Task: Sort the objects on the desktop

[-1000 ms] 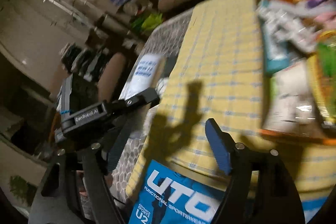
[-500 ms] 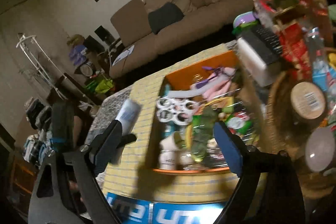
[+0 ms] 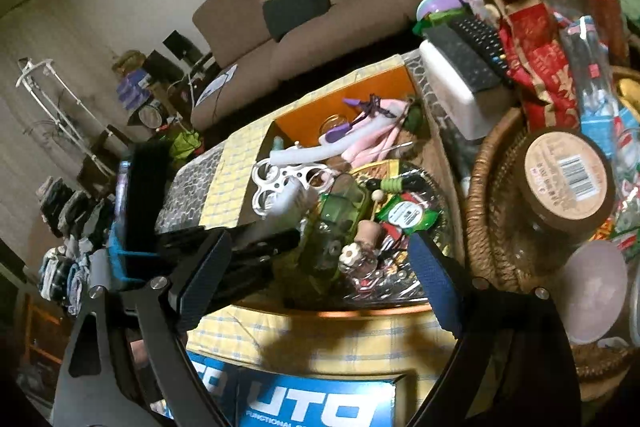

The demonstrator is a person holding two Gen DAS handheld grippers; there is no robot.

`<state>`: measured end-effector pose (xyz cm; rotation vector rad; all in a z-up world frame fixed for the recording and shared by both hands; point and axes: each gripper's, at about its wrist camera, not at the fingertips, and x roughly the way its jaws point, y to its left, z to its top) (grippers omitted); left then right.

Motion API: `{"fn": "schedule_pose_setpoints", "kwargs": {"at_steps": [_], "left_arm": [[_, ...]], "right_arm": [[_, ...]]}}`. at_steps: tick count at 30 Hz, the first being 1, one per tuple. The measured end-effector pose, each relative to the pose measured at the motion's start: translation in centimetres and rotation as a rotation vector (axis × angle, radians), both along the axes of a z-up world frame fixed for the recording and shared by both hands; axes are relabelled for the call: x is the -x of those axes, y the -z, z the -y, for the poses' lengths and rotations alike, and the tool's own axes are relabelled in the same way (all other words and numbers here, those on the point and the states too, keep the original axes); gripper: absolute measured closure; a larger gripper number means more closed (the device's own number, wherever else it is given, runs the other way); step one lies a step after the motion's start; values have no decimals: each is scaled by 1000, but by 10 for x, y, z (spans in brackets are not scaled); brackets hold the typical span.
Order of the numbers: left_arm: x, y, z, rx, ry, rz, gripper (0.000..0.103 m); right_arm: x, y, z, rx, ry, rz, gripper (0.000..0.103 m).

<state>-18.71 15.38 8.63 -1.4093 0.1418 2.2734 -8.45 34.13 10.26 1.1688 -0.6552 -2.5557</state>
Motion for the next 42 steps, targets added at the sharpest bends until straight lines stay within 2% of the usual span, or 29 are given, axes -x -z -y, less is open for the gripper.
{"fn": "schedule_pose_setpoints", "kwargs": {"at_steps": [2,4,6,9,13,16,18,20,22,29,32,42], "left_arm": [[-7,-14,17,-51,-25,-2,36],[-17,-24,35,-108,-46,-17,30],[-28,-27,56,-102,-92,-43,23],[-39,-16,80,-144,-119,-42,16],[-50,20,97,-157,-156,40,15],[-59,34,102,-157,-163,58,13],[-64,37,104,-141,-165,50,8],[-68,37,107,-129,-170,37,8],[-71,36,113,-144,-184,34,0],[-98,27,134,-133,-241,11,0],[-111,27,145,-117,-263,2,0],[-143,56,174,-78,-329,11,0]], "right_arm": [[-2,1,3,4,-6,-6,10],[-2,2,6,-8,-14,6,9],[-1,5,11,-27,-18,17,8],[4,11,22,-64,-44,38,3],[8,16,46,-145,-79,55,0],[10,21,63,-186,-106,60,0],[10,25,72,-219,-122,66,0],[9,29,80,-250,-132,70,0],[9,34,86,-275,-132,77,0],[-7,30,99,-351,-106,54,0],[-24,27,100,-334,-87,33,0],[-68,68,125,-403,-127,101,0]]}}
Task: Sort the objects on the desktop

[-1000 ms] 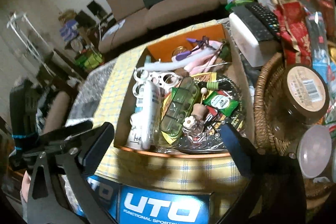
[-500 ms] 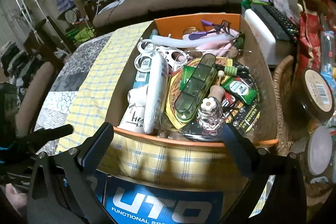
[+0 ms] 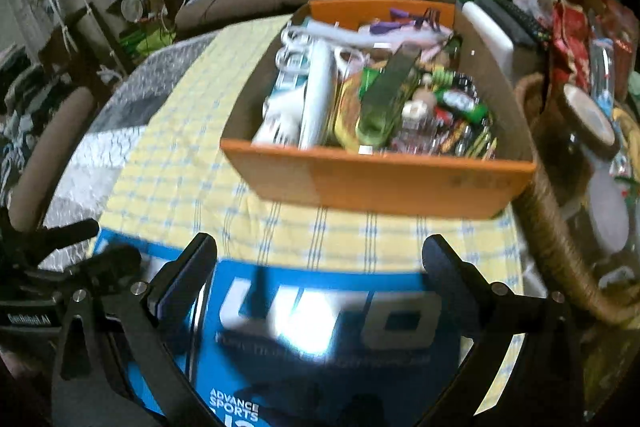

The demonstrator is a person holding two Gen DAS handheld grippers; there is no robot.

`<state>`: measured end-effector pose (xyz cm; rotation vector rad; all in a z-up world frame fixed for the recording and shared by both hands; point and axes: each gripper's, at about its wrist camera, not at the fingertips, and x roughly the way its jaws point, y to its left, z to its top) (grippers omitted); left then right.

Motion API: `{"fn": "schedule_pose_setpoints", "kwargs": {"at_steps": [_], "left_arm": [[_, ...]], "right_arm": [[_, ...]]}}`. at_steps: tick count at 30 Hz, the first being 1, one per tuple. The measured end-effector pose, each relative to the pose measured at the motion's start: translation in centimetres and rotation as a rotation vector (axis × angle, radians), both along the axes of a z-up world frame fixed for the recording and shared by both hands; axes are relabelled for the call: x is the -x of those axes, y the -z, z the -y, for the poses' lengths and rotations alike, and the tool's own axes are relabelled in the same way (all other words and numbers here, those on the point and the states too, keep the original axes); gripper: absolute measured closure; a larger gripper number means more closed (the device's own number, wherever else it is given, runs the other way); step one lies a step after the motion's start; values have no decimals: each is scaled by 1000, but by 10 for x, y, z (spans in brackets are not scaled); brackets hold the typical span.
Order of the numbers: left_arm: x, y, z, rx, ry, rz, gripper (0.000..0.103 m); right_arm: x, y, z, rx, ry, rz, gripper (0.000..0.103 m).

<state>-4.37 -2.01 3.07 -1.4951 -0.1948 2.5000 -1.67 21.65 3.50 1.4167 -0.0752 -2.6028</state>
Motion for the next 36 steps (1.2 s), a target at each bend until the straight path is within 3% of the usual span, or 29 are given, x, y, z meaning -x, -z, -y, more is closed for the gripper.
{"fn": "schedule_pose_setpoints", "kwargs": {"at_steps": [4,8,12,15,36], "left_arm": [[-5,15,5,5,-17,-4,0],[-9,18,-6,64,-5,-48,0],[-10,27,-22,204,-3,-100,0],[-15,28,-20,184,-13,-156,0],[-14,27,-24,181,-12,-161,0]], "right_arm": [[-8,15,6,-41,4,7,0],[-7,25,3,-50,23,9,0],[-4,31,5,-119,21,7,0],[-6,32,7,-135,29,-11,0],[-5,32,5,-130,40,-30,0]]}}
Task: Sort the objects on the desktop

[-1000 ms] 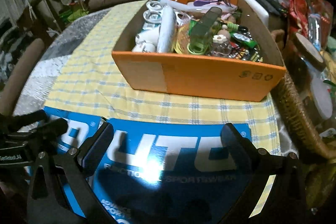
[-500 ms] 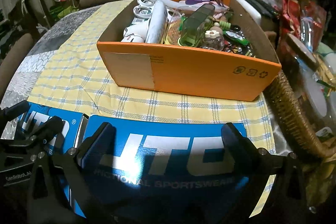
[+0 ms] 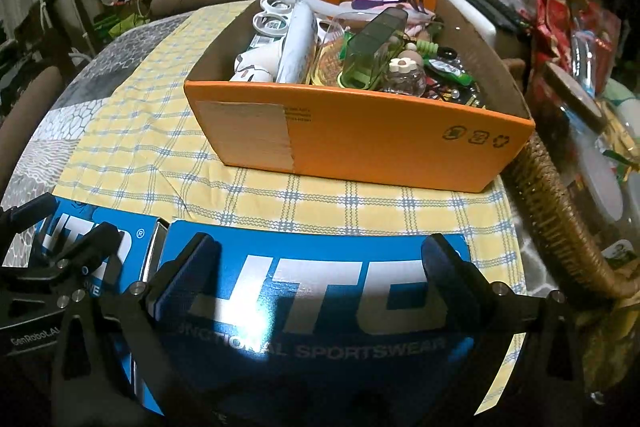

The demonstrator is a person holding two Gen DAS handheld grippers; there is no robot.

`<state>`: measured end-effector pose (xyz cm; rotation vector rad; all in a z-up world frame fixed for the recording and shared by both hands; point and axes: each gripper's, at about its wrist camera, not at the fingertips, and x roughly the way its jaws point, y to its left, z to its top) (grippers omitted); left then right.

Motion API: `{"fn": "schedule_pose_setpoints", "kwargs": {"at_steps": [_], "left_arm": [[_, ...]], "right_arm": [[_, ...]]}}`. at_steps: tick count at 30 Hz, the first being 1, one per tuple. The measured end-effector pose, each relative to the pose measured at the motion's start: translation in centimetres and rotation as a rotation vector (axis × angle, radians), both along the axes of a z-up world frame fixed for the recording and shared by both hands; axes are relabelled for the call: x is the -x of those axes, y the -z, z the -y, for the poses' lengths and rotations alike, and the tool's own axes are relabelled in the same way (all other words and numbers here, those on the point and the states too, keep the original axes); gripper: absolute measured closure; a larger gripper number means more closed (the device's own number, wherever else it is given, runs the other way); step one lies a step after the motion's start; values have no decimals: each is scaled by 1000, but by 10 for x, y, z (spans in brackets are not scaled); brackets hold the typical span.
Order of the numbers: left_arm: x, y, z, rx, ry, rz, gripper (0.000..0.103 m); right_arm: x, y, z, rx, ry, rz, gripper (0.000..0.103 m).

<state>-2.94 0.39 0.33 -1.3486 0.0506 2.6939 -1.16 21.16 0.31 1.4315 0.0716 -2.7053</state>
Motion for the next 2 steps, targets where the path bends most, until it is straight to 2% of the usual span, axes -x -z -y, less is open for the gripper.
{"fn": "schedule_pose_setpoints", "kwargs": {"at_steps": [2], "left_arm": [[2,0,0,5,1,2,0]], "right_arm": [[1,0,0,-1,0,1,0]]}}
